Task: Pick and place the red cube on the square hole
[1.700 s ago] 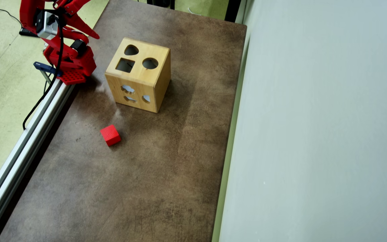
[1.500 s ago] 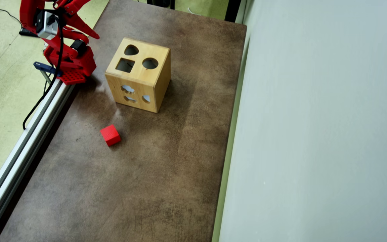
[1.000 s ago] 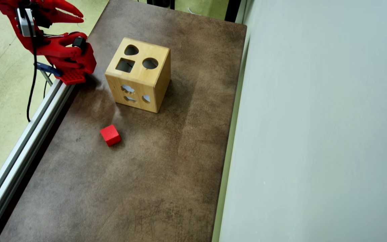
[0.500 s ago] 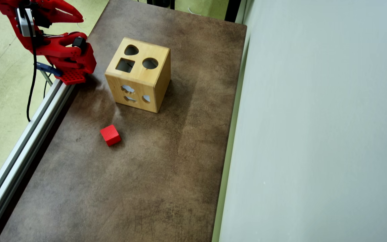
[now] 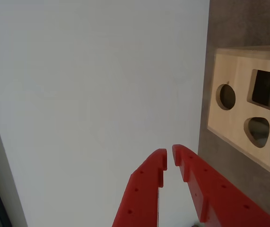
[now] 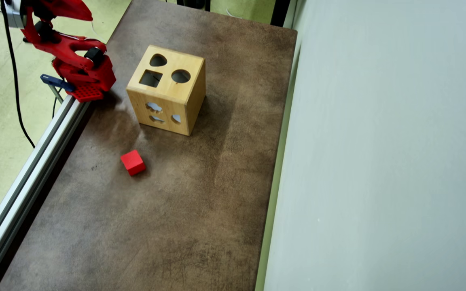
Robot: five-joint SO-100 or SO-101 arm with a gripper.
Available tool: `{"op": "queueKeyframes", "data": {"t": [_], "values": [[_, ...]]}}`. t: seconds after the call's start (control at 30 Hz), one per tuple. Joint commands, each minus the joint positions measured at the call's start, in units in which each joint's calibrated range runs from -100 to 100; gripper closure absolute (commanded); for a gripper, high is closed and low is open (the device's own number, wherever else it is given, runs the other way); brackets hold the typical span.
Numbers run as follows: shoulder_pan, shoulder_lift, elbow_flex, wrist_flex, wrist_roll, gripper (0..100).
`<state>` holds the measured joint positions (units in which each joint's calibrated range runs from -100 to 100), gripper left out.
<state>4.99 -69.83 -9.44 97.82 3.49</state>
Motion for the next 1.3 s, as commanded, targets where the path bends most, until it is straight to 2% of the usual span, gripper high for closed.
{"op": "queueKeyframes", "data": {"t": [0.0, 0.23, 0.47, 0.9, 1.27], "values": [[2.8, 10.3, -8.9, -0.2, 0.5, 97], [13.4, 15.5, -10.6, -0.2, 1.0, 97], [19.5, 25.6, -10.8, -0.2, 10.2, 97], [27.6, 39.6, -11.4, -0.4, 20.5, 97], [31.4, 48.6, -10.8, -0.5, 20.6, 97]]}}
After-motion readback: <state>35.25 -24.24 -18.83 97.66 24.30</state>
